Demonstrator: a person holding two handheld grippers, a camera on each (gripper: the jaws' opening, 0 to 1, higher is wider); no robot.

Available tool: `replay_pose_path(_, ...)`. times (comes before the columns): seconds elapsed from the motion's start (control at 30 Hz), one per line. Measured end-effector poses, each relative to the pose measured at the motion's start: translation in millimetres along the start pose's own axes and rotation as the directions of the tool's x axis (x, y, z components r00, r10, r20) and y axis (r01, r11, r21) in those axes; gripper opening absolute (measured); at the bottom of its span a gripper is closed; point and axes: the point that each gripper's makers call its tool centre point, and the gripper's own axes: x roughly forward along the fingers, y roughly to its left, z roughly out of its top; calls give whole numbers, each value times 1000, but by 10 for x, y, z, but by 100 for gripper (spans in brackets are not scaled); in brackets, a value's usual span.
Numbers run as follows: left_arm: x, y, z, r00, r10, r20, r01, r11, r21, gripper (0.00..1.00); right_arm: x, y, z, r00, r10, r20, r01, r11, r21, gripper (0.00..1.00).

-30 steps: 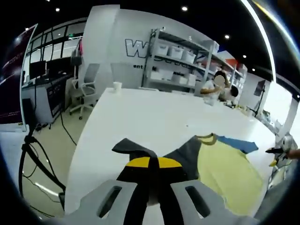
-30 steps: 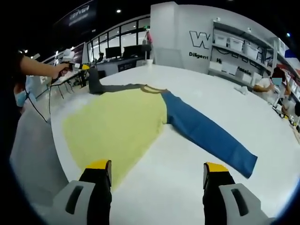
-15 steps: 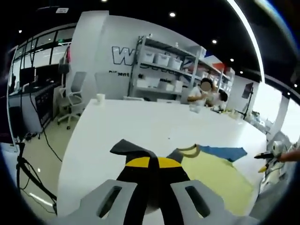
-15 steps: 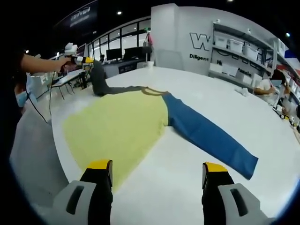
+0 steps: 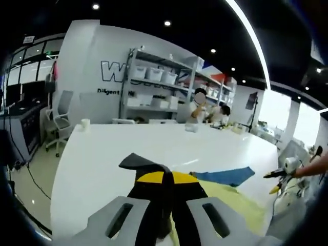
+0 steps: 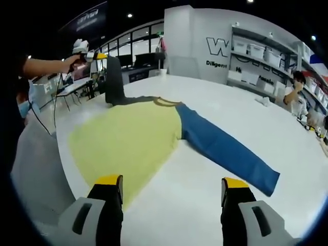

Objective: Fold the garment on the visible template until the final outline fits inside the template.

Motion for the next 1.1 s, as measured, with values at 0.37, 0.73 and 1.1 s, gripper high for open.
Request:
replay_pose_path(0.37, 116, -547, 217, 992, -122, 28, 121, 992, 40, 8, -17, -14, -9, 1000, -3, -3, 3, 1000, -6, 77)
replay_pose_path(0.73, 290, -931, 218, 977, -213, 12, 212, 975, 64, 8, -17, 3, -14, 1000, -5, -1, 5, 1000, 2, 77)
replay_pose_path(1.1, 488, -1225, 156, 962, -273, -6, 273, 960, 58, 8, -27, -14, -10, 1000, -10, -2, 10, 1000, 4, 77)
